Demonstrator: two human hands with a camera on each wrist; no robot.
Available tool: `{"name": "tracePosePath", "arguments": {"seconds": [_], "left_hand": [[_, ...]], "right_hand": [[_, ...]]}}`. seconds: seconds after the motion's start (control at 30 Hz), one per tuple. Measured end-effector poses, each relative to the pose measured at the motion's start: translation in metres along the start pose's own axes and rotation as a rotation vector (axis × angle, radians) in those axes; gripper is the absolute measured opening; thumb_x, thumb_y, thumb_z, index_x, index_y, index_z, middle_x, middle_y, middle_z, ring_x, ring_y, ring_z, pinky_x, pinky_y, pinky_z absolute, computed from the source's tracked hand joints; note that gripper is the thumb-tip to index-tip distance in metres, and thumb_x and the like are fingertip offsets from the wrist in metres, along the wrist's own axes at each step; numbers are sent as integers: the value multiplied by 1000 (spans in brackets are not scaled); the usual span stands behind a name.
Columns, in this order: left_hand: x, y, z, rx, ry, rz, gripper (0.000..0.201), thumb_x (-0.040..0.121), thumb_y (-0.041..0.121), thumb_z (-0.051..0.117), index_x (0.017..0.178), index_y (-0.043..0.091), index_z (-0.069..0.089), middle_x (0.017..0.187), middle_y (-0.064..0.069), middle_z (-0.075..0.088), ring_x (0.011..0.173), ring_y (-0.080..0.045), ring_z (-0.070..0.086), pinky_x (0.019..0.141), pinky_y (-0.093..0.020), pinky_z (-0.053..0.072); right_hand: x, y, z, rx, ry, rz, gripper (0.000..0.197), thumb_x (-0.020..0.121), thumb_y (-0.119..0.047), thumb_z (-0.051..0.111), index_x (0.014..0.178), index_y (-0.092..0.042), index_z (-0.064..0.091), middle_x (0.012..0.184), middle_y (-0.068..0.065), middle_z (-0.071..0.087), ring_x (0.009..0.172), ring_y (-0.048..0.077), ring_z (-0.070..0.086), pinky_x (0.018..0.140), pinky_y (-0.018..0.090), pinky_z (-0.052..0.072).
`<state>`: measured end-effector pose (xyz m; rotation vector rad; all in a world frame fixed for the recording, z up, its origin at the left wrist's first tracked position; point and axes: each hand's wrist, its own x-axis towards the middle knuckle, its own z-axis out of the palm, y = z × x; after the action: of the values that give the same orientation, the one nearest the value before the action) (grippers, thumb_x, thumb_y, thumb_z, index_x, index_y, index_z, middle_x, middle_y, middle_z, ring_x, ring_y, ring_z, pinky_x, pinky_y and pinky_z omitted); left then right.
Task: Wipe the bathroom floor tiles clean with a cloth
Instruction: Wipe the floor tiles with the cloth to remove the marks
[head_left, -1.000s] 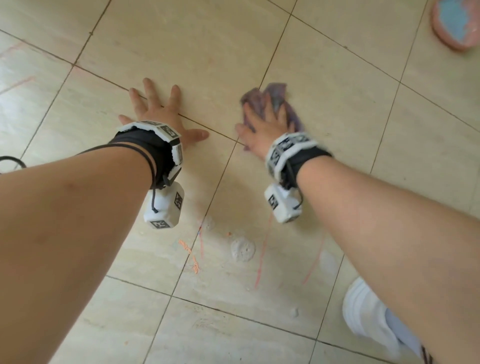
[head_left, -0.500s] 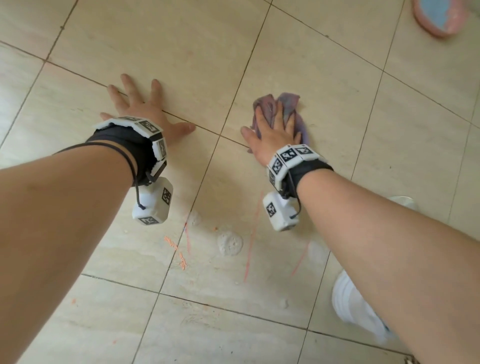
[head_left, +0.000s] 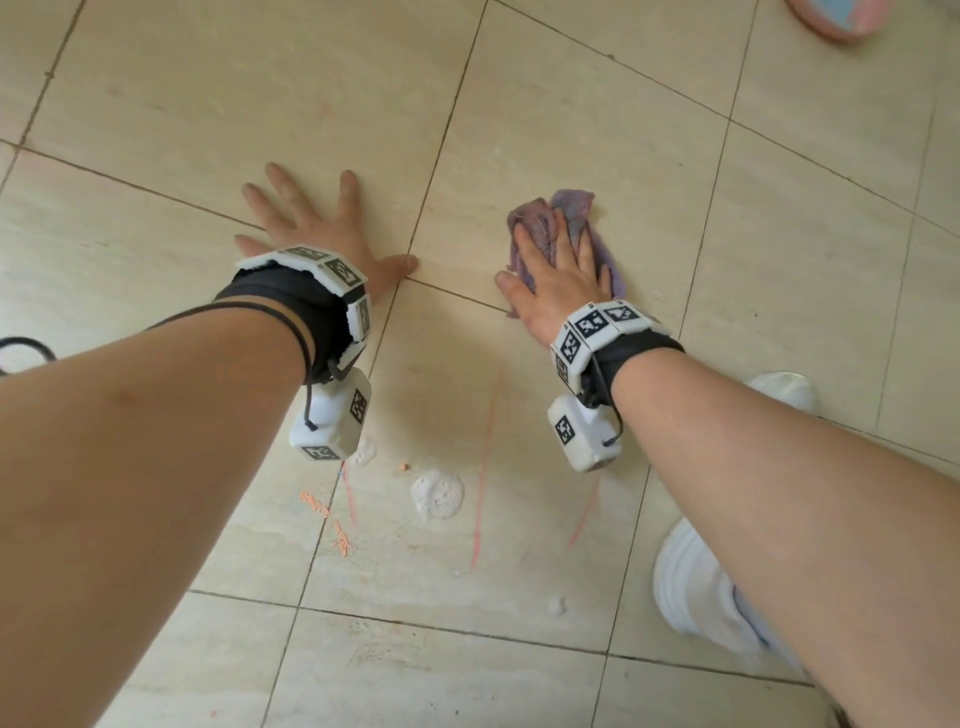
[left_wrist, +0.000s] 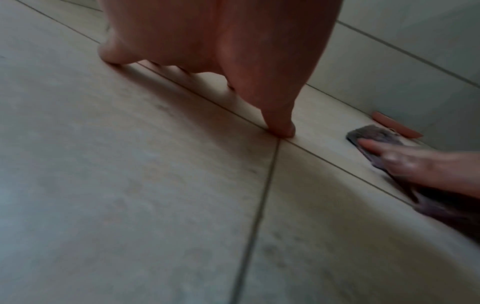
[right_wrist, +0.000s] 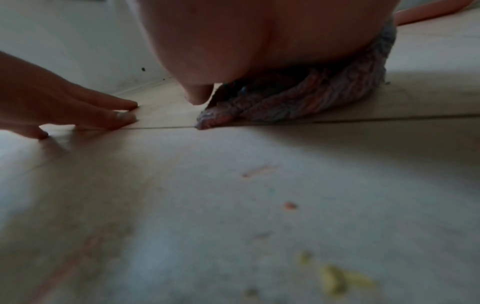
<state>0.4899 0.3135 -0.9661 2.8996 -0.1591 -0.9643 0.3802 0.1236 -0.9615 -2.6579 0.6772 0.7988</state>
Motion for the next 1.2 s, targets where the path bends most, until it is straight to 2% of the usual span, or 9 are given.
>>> {"name": "tracePosePath", "arguments": {"seconds": [0.13,0.23,0.37,0.5,0.57,0.77,0.93,1.1,1.2], "left_hand": [[-8,30,10,16,-8,78,101,79,73,58,153,38,-1,157,-22,-25,144,-49,-17,109,-72,9],[-7,40,16,48,9,81,100,80,76,53,153,36,-2,158,-23,-22,143,-51,-14,107,-73,11],[-5,40,16,84,12,91,102,78,79,50,153,37,-4,158,-24,-21,143,-53,-13,104,-76,14],[-10,35,15,105,-4,141,104,76,78,55,153,36,-2,158,-24,-20,142,-54,-12,104,-75,14],[-12,30,15,114,-3,172,104,76,78,56,153,36,-1,158,-23,-21,143,-53,-13,104,-76,15],[-6,27,8,148,-44,195,111,71,81,58,152,38,-4,157,-25,-22,141,-56,-10,103,-77,17],[-3,30,4,180,-61,163,114,69,82,60,151,40,-6,157,-23,-23,141,-56,-10,102,-77,17],[2,32,5,206,-17,182,117,65,84,61,150,40,-5,158,-23,-22,141,-58,-6,102,-79,16],[-2,29,8,216,-13,168,114,67,85,58,151,38,-4,158,-23,-20,142,-57,-6,102,-80,16]], "right_hand": [[-1,-9,3,32,36,28,64,97,-61,30,153,-43,4,162,-6,-17,148,24,-18,118,52,-4],[-6,-8,3,52,38,36,64,98,-60,31,153,-43,5,162,-8,-18,148,23,-19,119,51,-4],[-27,-13,11,105,4,95,63,98,-58,32,153,-43,6,162,-9,-17,148,24,-19,118,51,-3],[-38,-24,10,125,-60,155,62,98,-60,32,153,-43,8,162,-7,-15,148,29,-18,118,44,-9],[-42,-31,12,109,-79,175,64,97,-61,33,153,-44,8,162,-6,-15,147,31,-18,118,45,-9],[-52,-52,17,-11,-164,101,64,98,-57,31,154,-38,6,162,6,-15,145,41,-18,116,51,-8],[-50,-46,30,9,-136,65,61,100,-47,33,154,-40,5,162,5,-18,146,38,-20,117,48,-11],[-50,-43,30,101,-141,69,64,97,-55,35,153,-45,5,162,-1,-18,145,37,-22,117,54,-5],[-54,-42,35,133,-124,54,62,98,-54,34,152,-46,5,162,-5,-19,146,34,-22,116,56,-1]]}}
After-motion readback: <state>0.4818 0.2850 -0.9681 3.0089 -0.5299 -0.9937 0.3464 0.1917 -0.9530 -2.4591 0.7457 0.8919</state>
